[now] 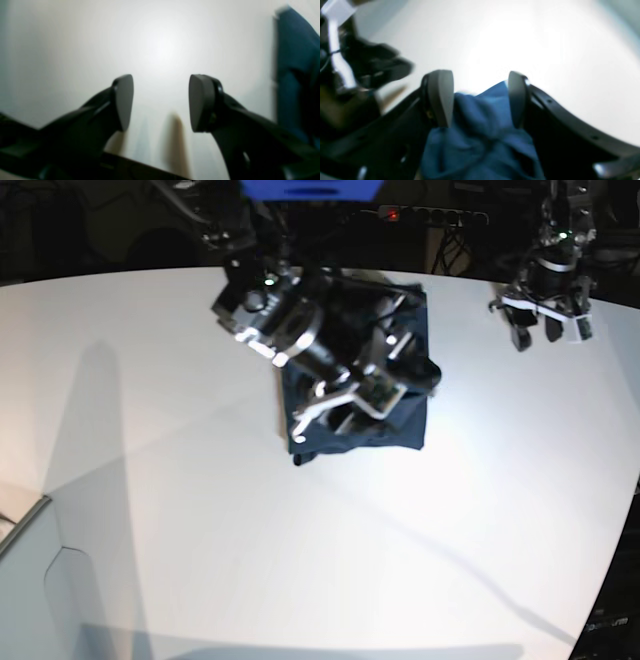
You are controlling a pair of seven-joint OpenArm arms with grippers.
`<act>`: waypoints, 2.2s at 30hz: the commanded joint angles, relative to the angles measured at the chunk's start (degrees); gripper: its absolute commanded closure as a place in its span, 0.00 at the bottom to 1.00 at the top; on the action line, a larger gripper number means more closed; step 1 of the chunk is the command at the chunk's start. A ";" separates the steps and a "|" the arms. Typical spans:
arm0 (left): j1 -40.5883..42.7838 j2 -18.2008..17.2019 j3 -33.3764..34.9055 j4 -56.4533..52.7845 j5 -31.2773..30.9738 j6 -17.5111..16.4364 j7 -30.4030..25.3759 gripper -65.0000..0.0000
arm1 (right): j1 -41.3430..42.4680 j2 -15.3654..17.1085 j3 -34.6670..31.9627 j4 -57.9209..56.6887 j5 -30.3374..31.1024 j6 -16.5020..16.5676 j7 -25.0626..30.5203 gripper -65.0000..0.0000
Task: Layout the t-shirt on the table in an organized manner, then fold the t-shirt properly
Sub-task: 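Lift the strip end with the right gripper and fold it onto the stack, then press and adjust the folded stack with the right gripper, then release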
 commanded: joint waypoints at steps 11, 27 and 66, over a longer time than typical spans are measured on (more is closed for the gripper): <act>-0.17 1.87 -11.82 0.62 -0.04 -11.18 -1.30 0.47 | 0.06 6.16 3.24 -5.27 0.26 -0.47 0.81 0.46; 0.36 1.78 -11.82 0.71 -0.04 -11.18 -1.30 0.47 | 11.84 5.11 -7.67 -22.68 0.35 -0.21 0.81 0.46; 0.10 1.87 -11.73 1.24 -0.04 -11.18 -1.30 0.47 | 1.56 5.02 -3.80 -13.80 0.26 -0.65 -5.70 0.46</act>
